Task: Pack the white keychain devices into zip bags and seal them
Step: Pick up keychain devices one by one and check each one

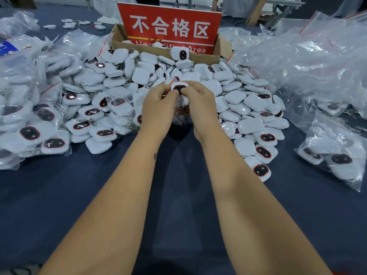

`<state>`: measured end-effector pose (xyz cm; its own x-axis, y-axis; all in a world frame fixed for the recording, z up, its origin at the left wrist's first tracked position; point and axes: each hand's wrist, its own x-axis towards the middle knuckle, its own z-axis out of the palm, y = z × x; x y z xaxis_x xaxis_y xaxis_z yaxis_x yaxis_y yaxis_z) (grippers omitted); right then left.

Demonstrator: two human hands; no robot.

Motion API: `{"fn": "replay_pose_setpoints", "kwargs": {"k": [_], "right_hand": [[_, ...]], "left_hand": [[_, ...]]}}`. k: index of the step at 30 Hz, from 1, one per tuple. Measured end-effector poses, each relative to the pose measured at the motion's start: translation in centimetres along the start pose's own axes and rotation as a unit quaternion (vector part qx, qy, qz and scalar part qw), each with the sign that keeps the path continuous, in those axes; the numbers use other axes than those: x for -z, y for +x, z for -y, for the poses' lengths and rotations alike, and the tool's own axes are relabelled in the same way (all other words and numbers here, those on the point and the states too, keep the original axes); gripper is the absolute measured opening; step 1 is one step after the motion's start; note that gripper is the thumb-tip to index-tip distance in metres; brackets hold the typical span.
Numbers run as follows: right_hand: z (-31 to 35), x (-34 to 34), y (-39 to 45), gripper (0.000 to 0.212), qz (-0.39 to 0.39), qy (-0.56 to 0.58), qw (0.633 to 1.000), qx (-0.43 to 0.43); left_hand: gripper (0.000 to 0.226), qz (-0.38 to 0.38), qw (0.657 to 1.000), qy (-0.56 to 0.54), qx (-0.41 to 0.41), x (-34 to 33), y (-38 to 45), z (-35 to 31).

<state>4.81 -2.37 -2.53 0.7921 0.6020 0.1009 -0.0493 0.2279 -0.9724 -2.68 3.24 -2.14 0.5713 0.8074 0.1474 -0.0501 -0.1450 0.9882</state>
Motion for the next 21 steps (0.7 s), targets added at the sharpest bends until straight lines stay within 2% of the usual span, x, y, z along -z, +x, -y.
{"fn": "replay_pose_setpoints", "kwargs": {"k": [5,14,21], "right_hand": [[0.11,-0.10,-0.13,0.019,-0.002,-0.011,1.000,-0.006],[0.21,-0.02,-0.32,0.021,0.006,0.023,1.000,-0.002],[-0.03,0.01,-0.06,0.022,0.001,0.007,1.000,0.005]], "left_hand": [[0.013,0.005,1.000,0.009,-0.001,-0.06,-0.04,-0.04],[0.013,0.014,1.000,-0.002,-0.013,0.09,0.00,0.21],[0.014,0.004,0.999,0.022,-0.045,-0.02,0.36,0.64]]}}
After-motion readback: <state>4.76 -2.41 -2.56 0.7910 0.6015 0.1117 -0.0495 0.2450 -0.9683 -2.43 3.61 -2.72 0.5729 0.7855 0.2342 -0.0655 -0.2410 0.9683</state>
